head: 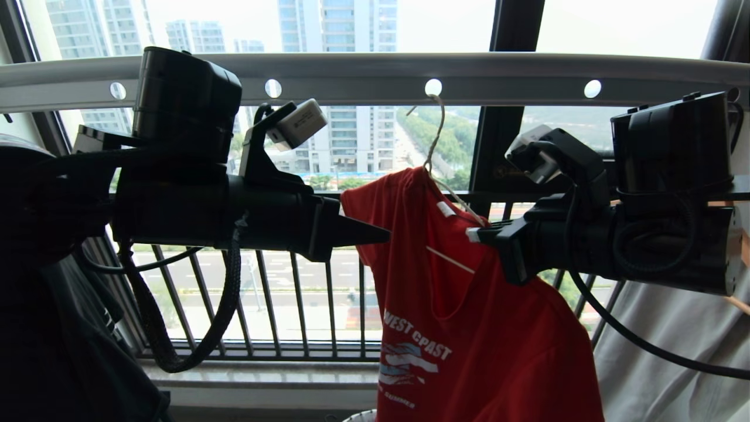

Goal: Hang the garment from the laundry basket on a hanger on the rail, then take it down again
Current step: Take the clothes off the clothes rack

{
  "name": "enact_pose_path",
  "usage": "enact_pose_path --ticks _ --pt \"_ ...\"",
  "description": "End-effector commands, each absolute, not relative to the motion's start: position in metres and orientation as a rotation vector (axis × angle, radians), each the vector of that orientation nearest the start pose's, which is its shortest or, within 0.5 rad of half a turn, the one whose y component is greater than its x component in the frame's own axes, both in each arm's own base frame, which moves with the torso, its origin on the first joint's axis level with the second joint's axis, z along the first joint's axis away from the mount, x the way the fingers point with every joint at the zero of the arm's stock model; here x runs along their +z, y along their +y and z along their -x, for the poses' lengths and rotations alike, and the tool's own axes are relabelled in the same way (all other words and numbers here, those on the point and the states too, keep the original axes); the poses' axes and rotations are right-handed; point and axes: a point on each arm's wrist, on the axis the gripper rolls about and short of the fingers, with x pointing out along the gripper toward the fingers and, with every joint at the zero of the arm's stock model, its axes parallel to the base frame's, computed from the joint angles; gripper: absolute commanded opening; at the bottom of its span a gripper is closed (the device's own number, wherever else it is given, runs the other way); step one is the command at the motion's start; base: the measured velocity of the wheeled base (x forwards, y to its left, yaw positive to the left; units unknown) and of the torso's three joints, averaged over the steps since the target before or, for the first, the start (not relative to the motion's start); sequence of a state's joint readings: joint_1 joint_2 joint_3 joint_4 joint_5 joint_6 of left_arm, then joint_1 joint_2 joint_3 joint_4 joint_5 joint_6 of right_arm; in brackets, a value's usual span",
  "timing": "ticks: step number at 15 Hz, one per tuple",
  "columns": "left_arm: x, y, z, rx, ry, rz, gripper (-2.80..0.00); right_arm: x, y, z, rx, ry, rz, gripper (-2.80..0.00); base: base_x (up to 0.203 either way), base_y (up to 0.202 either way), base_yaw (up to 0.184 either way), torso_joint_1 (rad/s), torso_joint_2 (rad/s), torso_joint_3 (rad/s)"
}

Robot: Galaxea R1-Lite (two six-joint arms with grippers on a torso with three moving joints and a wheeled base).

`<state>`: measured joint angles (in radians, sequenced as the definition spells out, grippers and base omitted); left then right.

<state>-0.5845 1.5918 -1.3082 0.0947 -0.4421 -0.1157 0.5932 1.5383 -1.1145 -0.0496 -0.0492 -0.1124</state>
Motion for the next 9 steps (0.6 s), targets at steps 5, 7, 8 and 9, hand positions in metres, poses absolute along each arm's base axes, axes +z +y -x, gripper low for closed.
enact_pose_path --ticks 5,7,8,9 --pt "0.265 -0.204 -0.291 -0.909 0.445 0.046 0.0 0.259 0.154 -0.23 0.559 0.327 0.229 -2.8 0.0 0.0 0.0 0.0 0.0 0.0" --pt "0.264 -0.213 -0.304 -0.893 0.353 0.054 0.0 0.259 0.154 -0.23 0.56 0.324 0.239 -2.8 0.0 0.0 0.0 0.0 0.0 0.0" --pt "0.262 -0.219 -0.307 -0.9 0.329 0.057 0.0 0.259 0.154 -0.23 0.562 0.322 0.248 -2.8 0.0 0.0 0.0 0.0 0.0 0.0" --pt "0.261 -0.222 -0.308 -0.907 0.321 0.057 0.0 0.259 0.154 -0.23 0.562 0.322 0.248 -2.8 0.0 0.0 0.0 0.0 0.0 0.0"
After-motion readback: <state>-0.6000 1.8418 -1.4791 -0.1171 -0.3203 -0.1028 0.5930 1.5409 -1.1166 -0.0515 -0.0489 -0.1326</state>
